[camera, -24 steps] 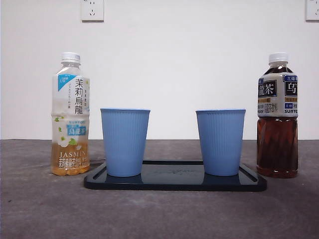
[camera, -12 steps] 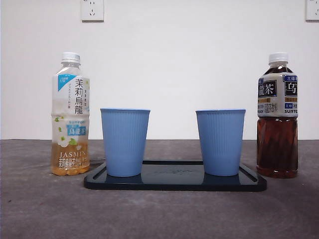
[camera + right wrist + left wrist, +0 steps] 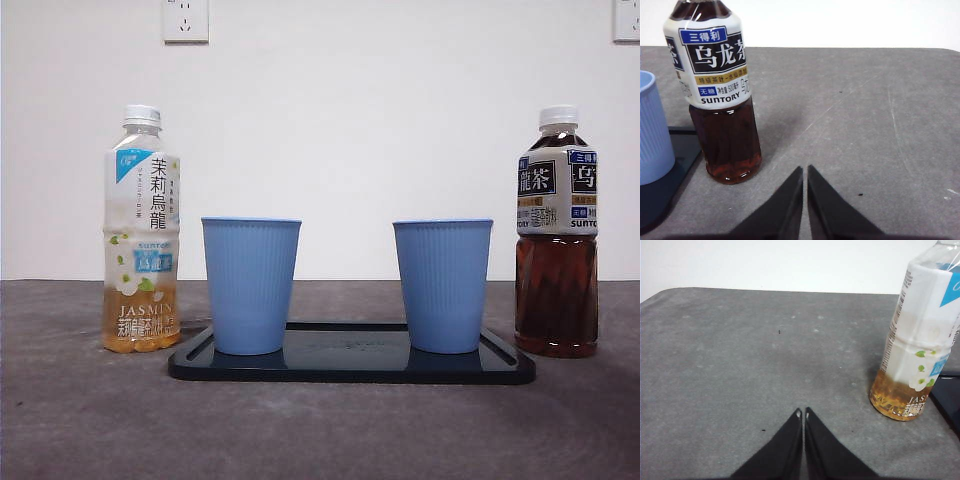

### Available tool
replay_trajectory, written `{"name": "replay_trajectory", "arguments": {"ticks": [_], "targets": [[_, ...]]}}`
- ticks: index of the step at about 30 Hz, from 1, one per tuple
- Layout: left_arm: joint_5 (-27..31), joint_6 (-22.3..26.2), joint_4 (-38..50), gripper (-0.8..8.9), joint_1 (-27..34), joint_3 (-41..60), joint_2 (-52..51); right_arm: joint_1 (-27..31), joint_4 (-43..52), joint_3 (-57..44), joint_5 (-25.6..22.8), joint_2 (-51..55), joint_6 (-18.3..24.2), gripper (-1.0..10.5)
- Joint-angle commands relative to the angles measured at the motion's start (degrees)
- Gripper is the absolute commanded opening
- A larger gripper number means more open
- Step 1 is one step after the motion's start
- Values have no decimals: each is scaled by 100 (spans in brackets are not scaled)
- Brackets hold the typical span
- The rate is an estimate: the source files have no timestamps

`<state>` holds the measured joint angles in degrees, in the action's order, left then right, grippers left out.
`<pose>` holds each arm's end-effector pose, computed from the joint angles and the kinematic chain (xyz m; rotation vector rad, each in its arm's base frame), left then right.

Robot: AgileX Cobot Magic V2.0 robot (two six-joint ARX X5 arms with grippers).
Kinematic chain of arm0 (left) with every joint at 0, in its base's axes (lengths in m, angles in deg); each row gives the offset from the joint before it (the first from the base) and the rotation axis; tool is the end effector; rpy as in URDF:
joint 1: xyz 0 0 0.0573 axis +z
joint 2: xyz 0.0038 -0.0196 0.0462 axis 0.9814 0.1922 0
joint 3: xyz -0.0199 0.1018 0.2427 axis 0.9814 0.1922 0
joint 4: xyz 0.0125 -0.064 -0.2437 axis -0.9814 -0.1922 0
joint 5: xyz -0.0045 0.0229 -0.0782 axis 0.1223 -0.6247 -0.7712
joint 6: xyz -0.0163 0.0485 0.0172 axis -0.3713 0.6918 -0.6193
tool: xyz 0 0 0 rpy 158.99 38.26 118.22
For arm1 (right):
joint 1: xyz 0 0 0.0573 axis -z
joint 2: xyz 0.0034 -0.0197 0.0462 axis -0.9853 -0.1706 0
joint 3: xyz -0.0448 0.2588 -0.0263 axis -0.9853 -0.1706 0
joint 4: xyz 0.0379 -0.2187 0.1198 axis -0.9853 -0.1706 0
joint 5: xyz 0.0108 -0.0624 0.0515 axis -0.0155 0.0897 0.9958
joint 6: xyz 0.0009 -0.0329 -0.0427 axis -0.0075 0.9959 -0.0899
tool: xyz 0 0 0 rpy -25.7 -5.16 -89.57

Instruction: Pour the drink into the cup

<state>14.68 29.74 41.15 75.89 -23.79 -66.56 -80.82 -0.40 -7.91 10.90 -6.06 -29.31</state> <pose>0.0948 -0.0044 0.1564 -0.0304 0.1569 -0.0272 0.0958 0.0019 0.1524 0.0493 0.1604 0.0343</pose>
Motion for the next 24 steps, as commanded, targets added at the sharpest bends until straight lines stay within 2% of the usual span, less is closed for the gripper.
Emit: {"name": "replay_trajectory", "arguments": {"ticks": [1,24], "targets": [[-7,-13,-35,7,7,109,-11,2,39,-31,-7,15,-35,11],[-7,-13,-35,7,7,109,-11,2,76,-26,-4,15,-35,12]]}}
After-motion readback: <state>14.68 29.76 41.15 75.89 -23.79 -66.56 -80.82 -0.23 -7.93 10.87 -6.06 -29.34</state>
